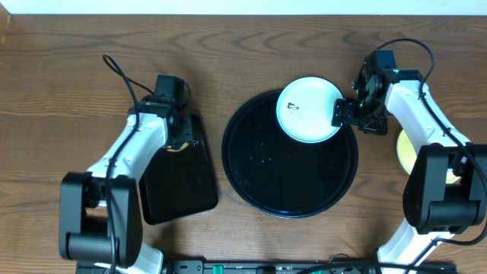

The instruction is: Clean dirty plates on tray and stack at the side

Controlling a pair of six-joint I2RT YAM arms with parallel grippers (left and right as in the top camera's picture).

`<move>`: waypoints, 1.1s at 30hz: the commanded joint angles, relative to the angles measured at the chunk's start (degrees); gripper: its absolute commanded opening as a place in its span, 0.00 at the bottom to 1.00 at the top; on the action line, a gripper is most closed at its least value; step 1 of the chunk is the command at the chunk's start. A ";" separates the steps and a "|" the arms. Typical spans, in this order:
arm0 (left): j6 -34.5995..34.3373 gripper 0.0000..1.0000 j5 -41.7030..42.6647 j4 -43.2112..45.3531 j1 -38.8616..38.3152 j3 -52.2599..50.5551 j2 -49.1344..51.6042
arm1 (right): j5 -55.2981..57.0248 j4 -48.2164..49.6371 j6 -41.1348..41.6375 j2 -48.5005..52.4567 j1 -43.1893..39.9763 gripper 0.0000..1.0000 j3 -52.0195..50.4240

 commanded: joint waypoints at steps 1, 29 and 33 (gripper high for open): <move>-5.84 0.08 0.63 -7.32 0.35 3.91 -6.64 | 0.37 0.17 -0.79 -0.39 0.48 0.90 0.00; -11.17 0.07 6.14 -7.13 0.35 -2.21 6.29 | -1.66 4.48 -2.58 -0.39 0.66 0.90 0.00; -11.15 0.08 6.16 -6.91 0.35 -2.21 6.27 | -2.82 6.16 -2.51 -0.39 1.18 0.84 0.00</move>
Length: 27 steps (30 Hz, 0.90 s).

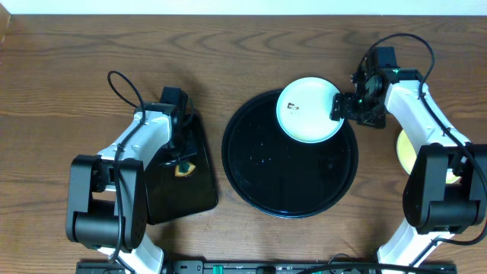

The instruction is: Clean dirty plates on tray and stack at the side

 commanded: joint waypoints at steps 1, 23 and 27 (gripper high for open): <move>-0.24 0.08 -0.28 0.02 0.35 -0.33 0.20 | -1.86 1.14 -0.63 -0.37 1.27 0.80 0.00; 0.39 0.08 -0.26 -0.24 0.35 -0.33 0.20 | 5.22 4.31 22.67 6.45 3.06 0.82 0.00; 0.39 0.07 -0.24 -0.24 0.35 -0.33 0.20 | 5.33 5.81 23.50 6.62 3.52 0.73 0.00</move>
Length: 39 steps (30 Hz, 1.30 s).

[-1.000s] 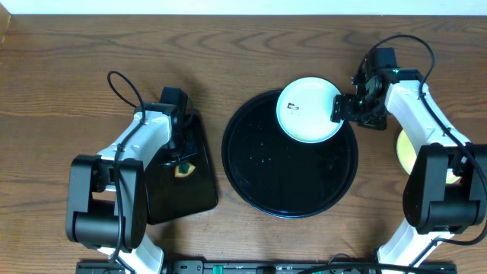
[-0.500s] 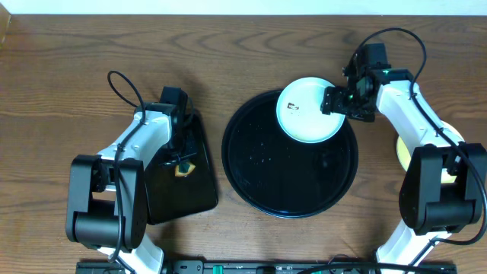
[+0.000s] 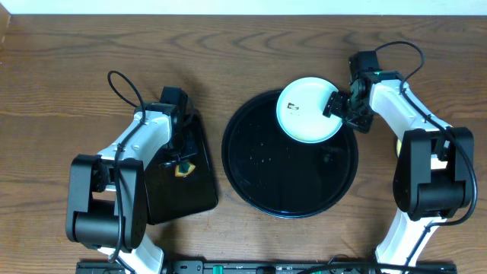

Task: Clean dirty plates on tray and stack at the side
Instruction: 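Tilt the pale green plate up and pull it toward the tray center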

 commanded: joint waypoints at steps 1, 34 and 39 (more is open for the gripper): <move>0.35 0.07 -0.24 -0.17 0.35 -0.33 0.20 | 0.81 0.96 3.89 0.57 0.87 0.73 0.00; 0.96 0.08 -0.07 -0.35 0.35 -0.33 0.20 | 2.05 -9.60 10.75 -0.85 4.59 0.67 8.17; 0.98 0.08 -0.07 -0.35 0.35 -0.33 0.20 | 3.37 -9.62 14.14 -0.79 7.50 0.68 8.15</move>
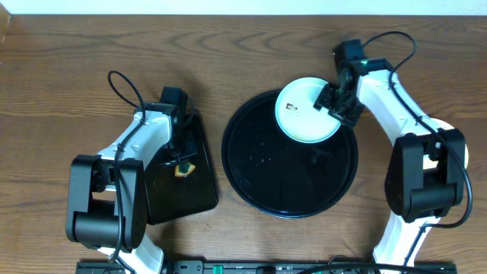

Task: Clean dirty plates on tray and stack at the side
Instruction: 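Tilt the pale green plate up and pull it toward the tray center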

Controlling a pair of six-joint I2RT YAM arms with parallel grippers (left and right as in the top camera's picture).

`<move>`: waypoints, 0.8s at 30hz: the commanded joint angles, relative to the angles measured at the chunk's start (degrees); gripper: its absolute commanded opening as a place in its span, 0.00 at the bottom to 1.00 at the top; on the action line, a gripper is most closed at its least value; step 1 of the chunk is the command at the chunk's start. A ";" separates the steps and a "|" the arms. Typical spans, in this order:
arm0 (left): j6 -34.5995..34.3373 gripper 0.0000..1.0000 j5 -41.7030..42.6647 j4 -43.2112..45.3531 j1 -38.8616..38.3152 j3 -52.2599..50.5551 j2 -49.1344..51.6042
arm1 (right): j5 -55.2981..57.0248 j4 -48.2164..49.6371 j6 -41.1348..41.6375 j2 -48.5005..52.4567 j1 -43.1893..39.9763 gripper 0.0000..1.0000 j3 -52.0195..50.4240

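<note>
A white plate [304, 113] with a small dark smudge left of its middle hangs tilted over the far rim of the round black tray [289, 175]. My right gripper [326, 103] is shut on the plate's right edge. My left gripper [181, 164] points down at a yellow sponge [183, 170] on the black mat [179, 190]; whether its fingers clamp the sponge cannot be made out. A yellowish plate [402, 146] at the table's right side is mostly hidden behind my right arm.
The black tray bears scattered crumbs or droplets near its middle. Wooden table [76, 61] all around. Cables loop above both arms. A dark rail runs along the near edge.
My right arm has swung left, its wrist now further over the plate's right rim; the plate has shifted slightly left. My left arm and the sponge have kept still.
At first my left gripper was over the mat's far end and my right held the plate at the tray's far rim. Then my left gripper stood lower on the mat with the sponge at its tip. Since then only my right arm has turned leftward with the plate.
</note>
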 commanded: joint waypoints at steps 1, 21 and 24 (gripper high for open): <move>0.74 0.07 -0.07 -0.33 0.35 -0.33 0.20 | 2.82 -0.46 5.73 -0.61 3.06 0.68 0.24; 1.60 0.07 -0.09 -0.92 0.35 -0.33 0.20 | 5.05 -5.81 5.09 -0.35 -2.19 0.68 -1.42; 1.60 0.08 -0.07 -0.92 0.35 -0.33 0.20 | 4.33 -2.67 5.11 -0.35 -0.83 0.69 -2.78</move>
